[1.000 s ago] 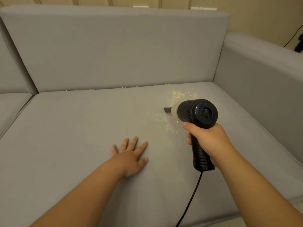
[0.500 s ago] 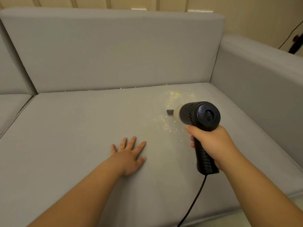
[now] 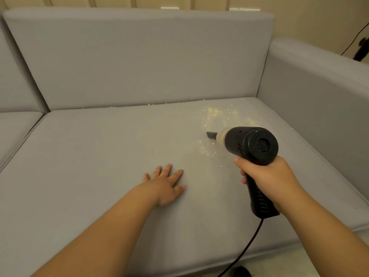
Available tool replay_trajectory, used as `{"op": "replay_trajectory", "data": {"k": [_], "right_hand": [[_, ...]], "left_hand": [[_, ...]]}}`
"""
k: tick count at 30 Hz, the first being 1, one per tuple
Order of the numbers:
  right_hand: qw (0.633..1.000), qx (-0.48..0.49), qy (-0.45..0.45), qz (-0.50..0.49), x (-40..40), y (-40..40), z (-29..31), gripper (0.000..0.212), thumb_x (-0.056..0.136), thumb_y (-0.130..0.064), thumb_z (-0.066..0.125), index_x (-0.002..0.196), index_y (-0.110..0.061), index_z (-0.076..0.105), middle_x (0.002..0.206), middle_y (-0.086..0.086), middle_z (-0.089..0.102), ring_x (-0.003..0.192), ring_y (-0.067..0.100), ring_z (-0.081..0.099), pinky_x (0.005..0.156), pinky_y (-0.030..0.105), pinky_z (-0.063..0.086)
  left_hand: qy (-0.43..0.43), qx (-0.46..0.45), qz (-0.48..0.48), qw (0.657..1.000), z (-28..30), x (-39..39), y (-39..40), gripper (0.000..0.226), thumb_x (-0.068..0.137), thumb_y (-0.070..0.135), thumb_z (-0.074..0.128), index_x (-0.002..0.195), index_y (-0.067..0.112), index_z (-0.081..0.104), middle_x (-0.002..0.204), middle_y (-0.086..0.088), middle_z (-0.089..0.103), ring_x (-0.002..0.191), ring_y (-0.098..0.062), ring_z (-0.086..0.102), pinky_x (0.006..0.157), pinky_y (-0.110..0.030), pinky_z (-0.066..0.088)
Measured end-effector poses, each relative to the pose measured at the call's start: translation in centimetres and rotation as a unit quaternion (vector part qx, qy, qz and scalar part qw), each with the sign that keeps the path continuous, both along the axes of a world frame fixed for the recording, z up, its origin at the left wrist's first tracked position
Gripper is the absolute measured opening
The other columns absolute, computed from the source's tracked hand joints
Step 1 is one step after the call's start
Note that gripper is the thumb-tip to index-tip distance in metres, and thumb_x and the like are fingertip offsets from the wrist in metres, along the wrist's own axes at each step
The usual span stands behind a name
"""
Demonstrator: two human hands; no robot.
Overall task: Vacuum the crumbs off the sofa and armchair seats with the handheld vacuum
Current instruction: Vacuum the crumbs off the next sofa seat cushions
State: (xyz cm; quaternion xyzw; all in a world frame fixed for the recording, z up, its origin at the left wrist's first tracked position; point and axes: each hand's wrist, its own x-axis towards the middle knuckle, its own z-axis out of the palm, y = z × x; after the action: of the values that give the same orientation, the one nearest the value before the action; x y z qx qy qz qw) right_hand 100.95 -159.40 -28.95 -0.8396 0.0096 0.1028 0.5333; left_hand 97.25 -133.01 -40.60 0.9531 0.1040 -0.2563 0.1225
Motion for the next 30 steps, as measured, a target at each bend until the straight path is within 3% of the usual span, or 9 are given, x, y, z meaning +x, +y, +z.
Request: {"op": "replay_trajectory", "data": {"k": [3, 6, 11, 18, 23, 30], "right_hand": [[1.0, 0.012, 0.024, 0.016, -0.1, -0.5, -0.4, 0.032, 0.084, -0.032, 0.085, 0.093, -0.003, 0.075, 0.079, 0.014, 0.078, 0.08, 0.035, 0.078, 0.088, 0.057, 0.063], [0.998, 0.034, 0.046, 0.04, -0.1, -0.7, -0.7, 0.029, 0.085, -0.03, 0.084, 0.095, -0.005, 0.076, 0.082, 0.015, 0.078, 0.072, 0.028, 0.076, 0.089, 0.061, 0.063], [0.995, 0.03, 0.047, 0.08, -0.2, -0.8, -0.8, 0.023, 0.086, -0.031, 0.085, 0.094, -0.011, 0.076, 0.082, 0.012, 0.078, 0.07, 0.022, 0.076, 0.088, 0.055, 0.064], [0.993, 0.031, 0.052, 0.1, -1.2, 0.1, -1.8, 0.03, 0.086, -0.033, 0.084, 0.094, -0.006, 0.075, 0.083, 0.015, 0.076, 0.068, 0.021, 0.076, 0.089, 0.056, 0.063], [0.989, 0.036, 0.047, 0.136, -1.8, 0.9, -1.5, 0.023, 0.087, -0.03, 0.084, 0.089, -0.011, 0.074, 0.074, 0.004, 0.072, 0.066, 0.018, 0.074, 0.087, 0.054, 0.062], [0.996, 0.022, 0.047, 0.076, -1.7, -1.4, -0.6, 0.023, 0.087, -0.029, 0.084, 0.092, -0.008, 0.077, 0.079, 0.01, 0.078, 0.069, 0.024, 0.076, 0.088, 0.056, 0.063]], "left_hand": [[-0.013, 0.008, -0.019, 1.0, -0.3, 0.2, -0.4, 0.066, 0.103, 0.067, 0.024, 0.161, 0.05, -0.004, 0.171, 0.008, -0.018, 0.158, -0.023, -0.015, 0.125, -0.059, -0.005], [-0.016, 0.014, -0.022, 1.0, -0.6, 0.5, -0.5, 0.066, 0.104, 0.066, 0.024, 0.161, 0.051, -0.006, 0.171, 0.009, -0.019, 0.158, -0.023, -0.016, 0.125, -0.058, -0.006], [-0.017, 0.02, -0.018, 0.999, -0.9, 0.9, -0.7, 0.066, 0.103, 0.067, 0.023, 0.16, 0.051, -0.006, 0.171, 0.009, -0.019, 0.158, -0.024, -0.016, 0.125, -0.059, -0.006], [-0.024, 0.025, -0.024, 0.999, -1.2, 0.5, -0.7, 0.066, 0.103, 0.067, 0.022, 0.16, 0.052, -0.007, 0.171, 0.01, -0.019, 0.158, -0.023, -0.016, 0.125, -0.058, -0.005], [-0.016, 0.031, -0.024, 0.999, -0.6, 0.0, -0.4, 0.064, 0.104, 0.065, 0.023, 0.16, 0.053, -0.007, 0.171, 0.01, -0.019, 0.158, -0.023, -0.015, 0.125, -0.059, -0.003], [-0.02, 0.022, -0.017, 0.999, -0.5, -0.5, -0.6, 0.065, 0.104, 0.065, 0.024, 0.161, 0.051, -0.005, 0.172, 0.008, -0.017, 0.158, -0.023, -0.014, 0.125, -0.059, -0.003]]}}
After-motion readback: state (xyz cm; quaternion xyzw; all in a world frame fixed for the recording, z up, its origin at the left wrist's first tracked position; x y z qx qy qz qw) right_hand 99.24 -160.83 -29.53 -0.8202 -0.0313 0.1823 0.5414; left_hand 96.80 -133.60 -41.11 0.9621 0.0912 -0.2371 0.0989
